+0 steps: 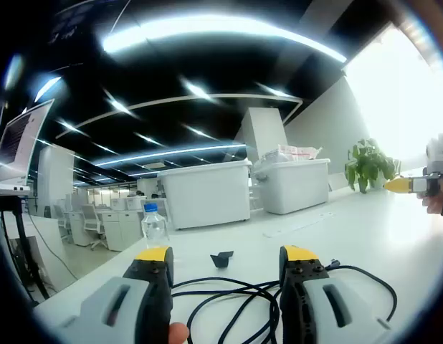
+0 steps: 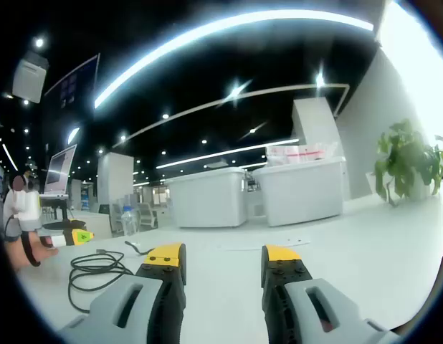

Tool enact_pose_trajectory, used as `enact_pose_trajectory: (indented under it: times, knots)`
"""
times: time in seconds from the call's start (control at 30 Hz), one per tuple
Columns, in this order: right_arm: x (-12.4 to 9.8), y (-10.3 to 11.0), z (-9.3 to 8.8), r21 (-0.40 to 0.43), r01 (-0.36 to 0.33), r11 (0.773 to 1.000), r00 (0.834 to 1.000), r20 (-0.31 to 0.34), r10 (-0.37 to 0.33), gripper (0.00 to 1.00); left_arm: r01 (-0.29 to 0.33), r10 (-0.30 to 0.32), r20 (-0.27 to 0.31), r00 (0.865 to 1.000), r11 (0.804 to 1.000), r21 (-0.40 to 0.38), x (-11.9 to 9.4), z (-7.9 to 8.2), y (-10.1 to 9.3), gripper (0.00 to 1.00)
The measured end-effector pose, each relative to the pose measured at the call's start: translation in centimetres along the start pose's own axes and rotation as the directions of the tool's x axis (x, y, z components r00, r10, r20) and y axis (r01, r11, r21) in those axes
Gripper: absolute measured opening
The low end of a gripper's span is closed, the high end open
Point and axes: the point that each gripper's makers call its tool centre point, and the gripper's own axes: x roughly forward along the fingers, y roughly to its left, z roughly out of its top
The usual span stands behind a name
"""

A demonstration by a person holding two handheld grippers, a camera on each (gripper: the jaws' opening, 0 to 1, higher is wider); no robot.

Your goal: Coil the Type-C to USB data cable on the desktop and secure it with Velcro straps.

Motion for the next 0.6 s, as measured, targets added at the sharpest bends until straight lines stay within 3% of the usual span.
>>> enact_pose_trajectory:
  times: [0.6]
  knots:
    - [0.01, 0.24, -0.32, 0.009, -0.007, 1.0, 1.0, -0.011, 0.008, 0.41, 0.0, 0.0, -0.001, 1.0, 1.0, 0.0, 0.08, 0.01, 0.09, 0.6]
